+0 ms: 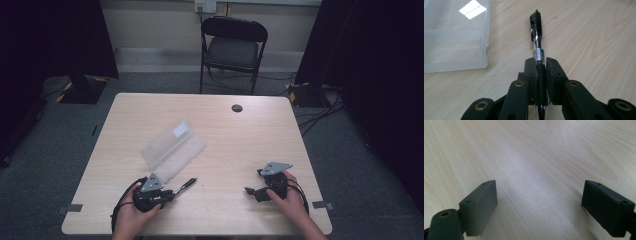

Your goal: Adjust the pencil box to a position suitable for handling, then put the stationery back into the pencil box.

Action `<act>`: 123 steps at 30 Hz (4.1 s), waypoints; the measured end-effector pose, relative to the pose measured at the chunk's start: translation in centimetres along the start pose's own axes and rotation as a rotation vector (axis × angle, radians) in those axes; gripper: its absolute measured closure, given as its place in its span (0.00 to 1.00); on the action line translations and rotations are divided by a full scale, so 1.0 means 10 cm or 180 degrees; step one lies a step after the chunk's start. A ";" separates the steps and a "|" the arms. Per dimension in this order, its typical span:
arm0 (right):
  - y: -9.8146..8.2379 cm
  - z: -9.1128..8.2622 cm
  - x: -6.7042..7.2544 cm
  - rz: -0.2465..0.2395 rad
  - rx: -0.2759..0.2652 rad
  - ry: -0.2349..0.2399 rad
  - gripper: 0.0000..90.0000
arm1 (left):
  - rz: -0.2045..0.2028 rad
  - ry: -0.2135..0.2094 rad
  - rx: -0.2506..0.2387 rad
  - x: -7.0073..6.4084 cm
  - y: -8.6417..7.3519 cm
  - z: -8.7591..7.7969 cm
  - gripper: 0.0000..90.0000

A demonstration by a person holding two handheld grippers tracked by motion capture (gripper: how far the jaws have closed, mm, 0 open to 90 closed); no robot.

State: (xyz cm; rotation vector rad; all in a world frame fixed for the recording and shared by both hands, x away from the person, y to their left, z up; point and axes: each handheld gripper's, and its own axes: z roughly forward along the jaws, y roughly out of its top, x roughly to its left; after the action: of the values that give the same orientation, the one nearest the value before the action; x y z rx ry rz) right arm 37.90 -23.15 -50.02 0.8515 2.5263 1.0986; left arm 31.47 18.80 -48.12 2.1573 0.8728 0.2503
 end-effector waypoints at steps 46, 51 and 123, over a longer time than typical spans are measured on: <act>-0.01 -0.01 0.01 0.0005 0.0001 -0.0007 0.14 | -0.0176 -0.0006 -0.0241 0.10 0.48 0.07 0.89; -0.01 -0.01 0.01 0.0006 0.0001 -0.0006 0.14 | -0.0185 -0.0019 -0.0269 0.11 0.55 0.12 0.89; -0.01 -0.01 0.01 0.0006 0.0001 -0.0006 0.14 | -0.0305 0.0220 -0.0314 0.34 1.01 0.46 0.89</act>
State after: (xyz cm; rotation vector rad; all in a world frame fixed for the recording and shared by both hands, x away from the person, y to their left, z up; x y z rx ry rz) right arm 37.77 -23.16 -50.03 0.8547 2.5250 1.0975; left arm 41.12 13.62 -44.20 2.0202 0.9799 0.3146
